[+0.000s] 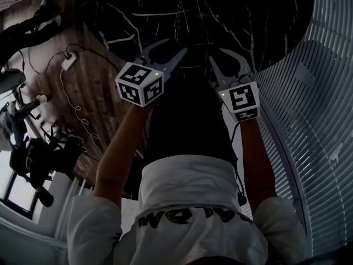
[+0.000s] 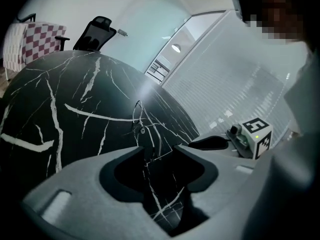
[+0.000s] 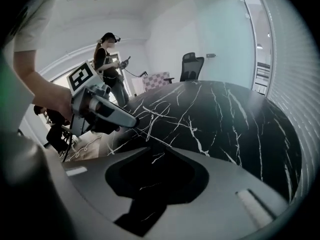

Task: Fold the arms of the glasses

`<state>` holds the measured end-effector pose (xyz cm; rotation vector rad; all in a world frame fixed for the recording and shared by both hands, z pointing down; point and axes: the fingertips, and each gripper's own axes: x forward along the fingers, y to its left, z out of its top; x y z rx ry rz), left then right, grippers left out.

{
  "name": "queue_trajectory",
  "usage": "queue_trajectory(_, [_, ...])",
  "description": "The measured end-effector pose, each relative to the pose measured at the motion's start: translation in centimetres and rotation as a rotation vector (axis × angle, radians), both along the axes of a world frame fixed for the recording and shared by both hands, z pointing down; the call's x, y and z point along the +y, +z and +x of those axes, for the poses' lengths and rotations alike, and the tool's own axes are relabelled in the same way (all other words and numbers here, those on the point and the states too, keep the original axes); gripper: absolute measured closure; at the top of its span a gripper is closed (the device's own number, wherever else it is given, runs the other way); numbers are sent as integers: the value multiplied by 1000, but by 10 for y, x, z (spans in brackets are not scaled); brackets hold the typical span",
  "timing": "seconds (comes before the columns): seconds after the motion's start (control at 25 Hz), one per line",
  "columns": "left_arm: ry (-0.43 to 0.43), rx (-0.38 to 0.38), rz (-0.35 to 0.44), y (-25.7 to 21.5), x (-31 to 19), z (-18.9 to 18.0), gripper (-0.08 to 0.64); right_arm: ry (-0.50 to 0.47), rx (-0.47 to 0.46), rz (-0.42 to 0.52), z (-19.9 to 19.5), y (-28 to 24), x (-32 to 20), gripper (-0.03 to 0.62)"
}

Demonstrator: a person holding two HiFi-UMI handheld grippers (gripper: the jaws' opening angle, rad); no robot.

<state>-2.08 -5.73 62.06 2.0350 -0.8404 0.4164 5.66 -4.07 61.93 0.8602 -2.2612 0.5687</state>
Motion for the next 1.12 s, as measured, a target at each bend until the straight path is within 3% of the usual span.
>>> queue_trajectory(0.12, [-19,32,3,-7,3,-4,368,14,23,-20,-1,5,-2,511])
queue_trajectory(0.24, [-125,82,67,-26,-12,-30,375,27,57,-37,0,9,-6,518])
queue_trajectory(0.32, [-202,63,124,-33,-31,-56,451,29,65,-50,0,13,-8,522])
queue_trajectory(0.36, [-215,19,146,-31,-41,-66,479,29,64,-55,-1,14,-8,523])
queue_trajectory(0.44, [-178,-114,161,-17,-56,-76,556,31,60,-61,-2,18,-10,523])
queue_trajectory(0.52, [-99,-221,154,-3,-67,-71,558,32,70,-64,-3,20,-12,529])
queue_trajectory(0.64, [-10,-294,156,6,-75,-52,558,41,86,-73,-4,22,-15,535])
queue_trajectory(1.12, [99,-323,121,20,-72,-17,558,45,102,-72,-17,27,-38,543])
